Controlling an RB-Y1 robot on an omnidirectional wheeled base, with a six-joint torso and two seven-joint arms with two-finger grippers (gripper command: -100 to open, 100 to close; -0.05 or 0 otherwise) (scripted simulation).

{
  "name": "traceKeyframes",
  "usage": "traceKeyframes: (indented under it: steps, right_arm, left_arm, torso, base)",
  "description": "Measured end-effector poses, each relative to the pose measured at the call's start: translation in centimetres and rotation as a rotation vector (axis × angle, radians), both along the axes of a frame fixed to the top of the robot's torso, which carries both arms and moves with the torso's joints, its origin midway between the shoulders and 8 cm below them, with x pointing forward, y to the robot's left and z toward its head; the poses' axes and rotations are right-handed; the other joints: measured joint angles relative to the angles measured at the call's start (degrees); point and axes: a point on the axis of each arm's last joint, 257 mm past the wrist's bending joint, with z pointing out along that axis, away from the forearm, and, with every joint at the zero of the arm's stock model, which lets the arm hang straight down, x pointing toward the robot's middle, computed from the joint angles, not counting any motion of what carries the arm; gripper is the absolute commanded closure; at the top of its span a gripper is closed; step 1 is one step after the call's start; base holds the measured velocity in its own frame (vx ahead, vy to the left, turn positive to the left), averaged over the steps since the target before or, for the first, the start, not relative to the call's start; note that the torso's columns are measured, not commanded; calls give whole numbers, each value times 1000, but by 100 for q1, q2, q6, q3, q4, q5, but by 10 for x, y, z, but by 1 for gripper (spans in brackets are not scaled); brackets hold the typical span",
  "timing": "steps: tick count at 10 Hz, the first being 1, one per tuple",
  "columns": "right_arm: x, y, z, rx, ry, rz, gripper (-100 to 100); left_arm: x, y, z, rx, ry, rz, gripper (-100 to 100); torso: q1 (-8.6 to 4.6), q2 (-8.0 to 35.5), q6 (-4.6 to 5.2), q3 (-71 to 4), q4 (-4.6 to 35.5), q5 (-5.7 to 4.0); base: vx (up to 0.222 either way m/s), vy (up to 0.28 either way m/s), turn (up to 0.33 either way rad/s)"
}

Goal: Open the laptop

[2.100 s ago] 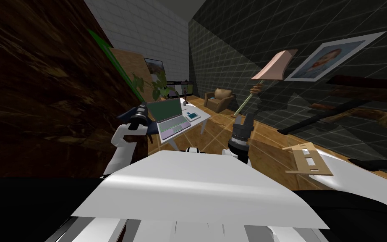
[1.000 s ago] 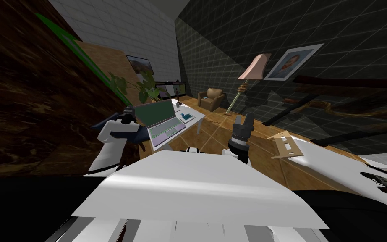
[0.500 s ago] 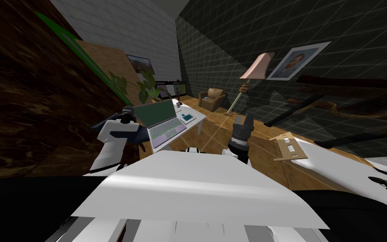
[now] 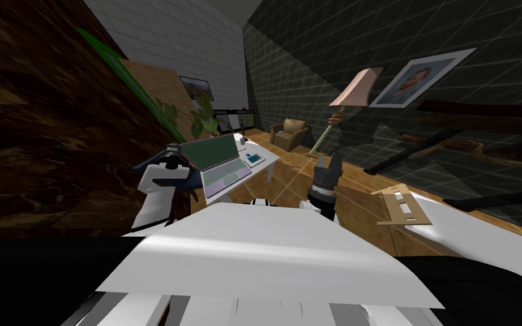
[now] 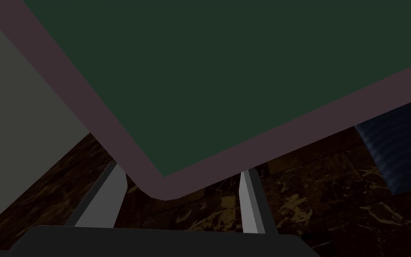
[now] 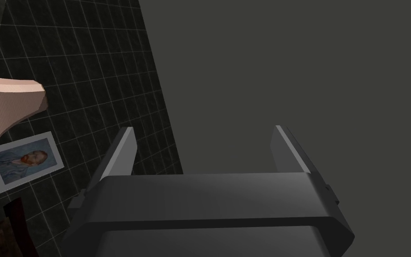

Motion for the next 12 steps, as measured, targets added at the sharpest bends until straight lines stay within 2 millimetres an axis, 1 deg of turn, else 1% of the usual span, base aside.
traceKeyframes:
  steps: [1,3,4,6,7,9,10,12]
  right_arm:
    - [0,0,0,0,0,0,0]
    - [0,0,0,0,0,0,0]
    - [0,0,0,0,0,0,0]
    - [0,0,0,0,0,0,0]
    - [0,0,0,0,0,0,0]
    - [0,0,0,0,0,0,0]
    - [0,0,0,0,0,0,0]
    - [0,0,0,0,0,0,0]
  left_arm:
    - [1,0,0,7,-16,0,100]
    - [3,-3,2,27,-38,-18,100]
    - [4,-4,1,35,-53,-19,100]
    - [5,-8,2,55,-75,-39,100]
    - [6,-10,1,62,-86,-41,100]
    - [9,-15,1,80,-104,-62,100]
    - [10,-17,-1,87,-114,-64,100]
    - [12,-22,-1,105,-130,-84,100]
  torso:
    - [-3,-4,-20,0,-7,8]
    - [-1,-5,-1,-3,-2,0]
    - [-4,-8,-22,-2,-10,10]
    - [-4,-5,7,-2,-5,3]
    - [-5,-9,-14,-3,-10,9]
    - [-1,-8,1,-5,-4,1]
    - [-4,-10,-18,-4,-12,11]
    - [2,-7,1,-4,-5,3]
  base:
    - [18,-47,104]
    - [16,-33,92]
    - [28,-47,109]
    - [11,-29,72]
    - [16,-47,110]
    - [10,-37,84]
    - [21,-47,114]
    - [0,-17,12]
